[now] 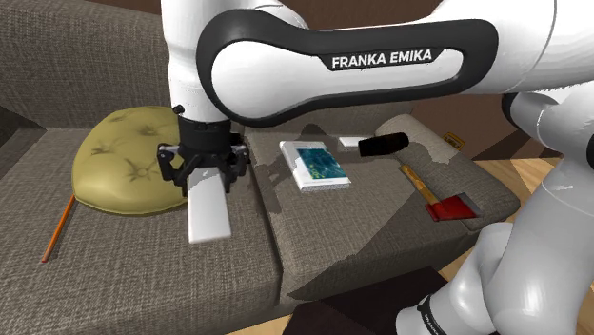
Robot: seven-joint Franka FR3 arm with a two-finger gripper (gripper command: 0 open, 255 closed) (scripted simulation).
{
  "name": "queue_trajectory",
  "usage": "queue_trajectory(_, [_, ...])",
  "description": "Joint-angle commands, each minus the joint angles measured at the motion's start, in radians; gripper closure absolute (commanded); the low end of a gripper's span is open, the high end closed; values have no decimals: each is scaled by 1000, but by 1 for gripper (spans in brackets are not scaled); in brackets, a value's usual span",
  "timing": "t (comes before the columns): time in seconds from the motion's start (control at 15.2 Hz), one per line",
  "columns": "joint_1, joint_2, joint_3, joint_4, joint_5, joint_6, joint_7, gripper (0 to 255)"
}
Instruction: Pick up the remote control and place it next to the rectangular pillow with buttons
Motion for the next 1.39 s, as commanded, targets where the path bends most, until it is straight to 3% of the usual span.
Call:
queue_trajectory(0.0, [1, 8, -1, -17, -3, 25, 2, 255])
queue_trajectory(1.32, [7, 91, -13, -184, -46, 268, 32, 255])
